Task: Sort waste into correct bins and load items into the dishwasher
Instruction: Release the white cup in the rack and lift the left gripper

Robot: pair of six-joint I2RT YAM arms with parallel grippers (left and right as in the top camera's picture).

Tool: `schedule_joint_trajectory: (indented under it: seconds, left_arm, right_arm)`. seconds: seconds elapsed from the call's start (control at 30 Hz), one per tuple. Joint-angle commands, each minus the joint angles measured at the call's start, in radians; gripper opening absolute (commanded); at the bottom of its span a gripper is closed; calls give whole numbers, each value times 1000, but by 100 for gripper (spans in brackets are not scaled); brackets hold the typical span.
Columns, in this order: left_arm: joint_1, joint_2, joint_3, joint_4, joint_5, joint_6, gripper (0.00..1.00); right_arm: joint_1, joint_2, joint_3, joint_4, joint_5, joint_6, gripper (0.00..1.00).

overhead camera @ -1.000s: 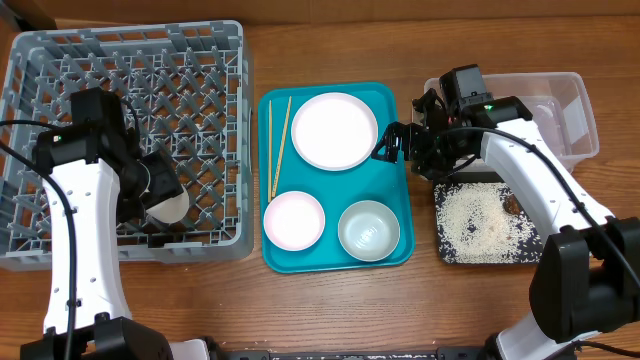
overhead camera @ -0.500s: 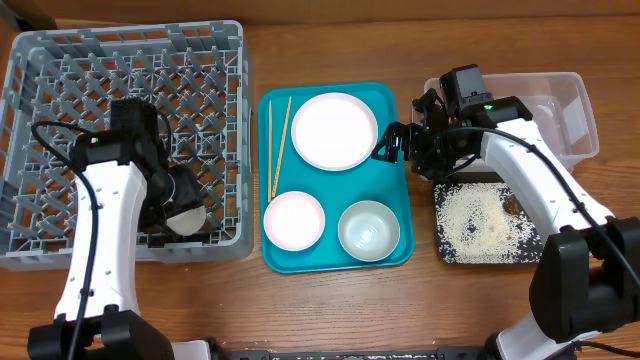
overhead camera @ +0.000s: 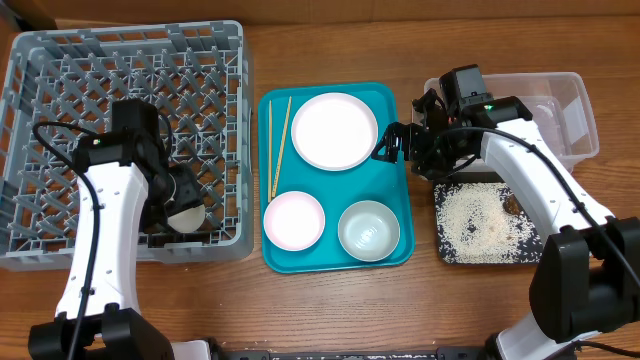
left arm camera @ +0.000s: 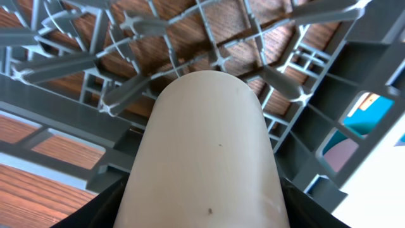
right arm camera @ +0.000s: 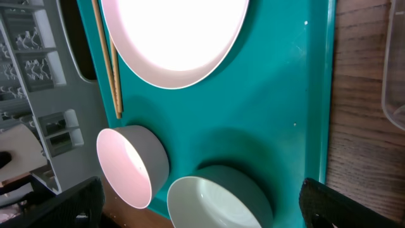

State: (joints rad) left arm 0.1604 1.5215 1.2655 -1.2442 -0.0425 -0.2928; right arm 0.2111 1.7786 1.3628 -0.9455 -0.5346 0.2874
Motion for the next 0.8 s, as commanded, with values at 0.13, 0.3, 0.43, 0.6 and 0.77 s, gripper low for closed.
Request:
schedule_joint_trajectory:
  seconds: [0.13,0.3,0.43,0.6,0.77]
  left_arm:
    - [-2,-5,-56,47,-9,-29,40]
    - [-2,-5,-56,49,-9,-29,57]
    - [-2,-5,-56,49,-9,-29,75]
    - [-2,-5,-18,37,-8,-29,81]
    - [-2,-5,55,5,17,-29,80]
  right_arm:
    - [3,2,-2,-3,3,-4,100]
    - [3,2,-2,-4,3,-4,100]
    - [3,2,-2,-4,3,-4,100]
    - [3,2,-2,-3,3,-4,100]
    - [3,2,-2,-3,3,-4,100]
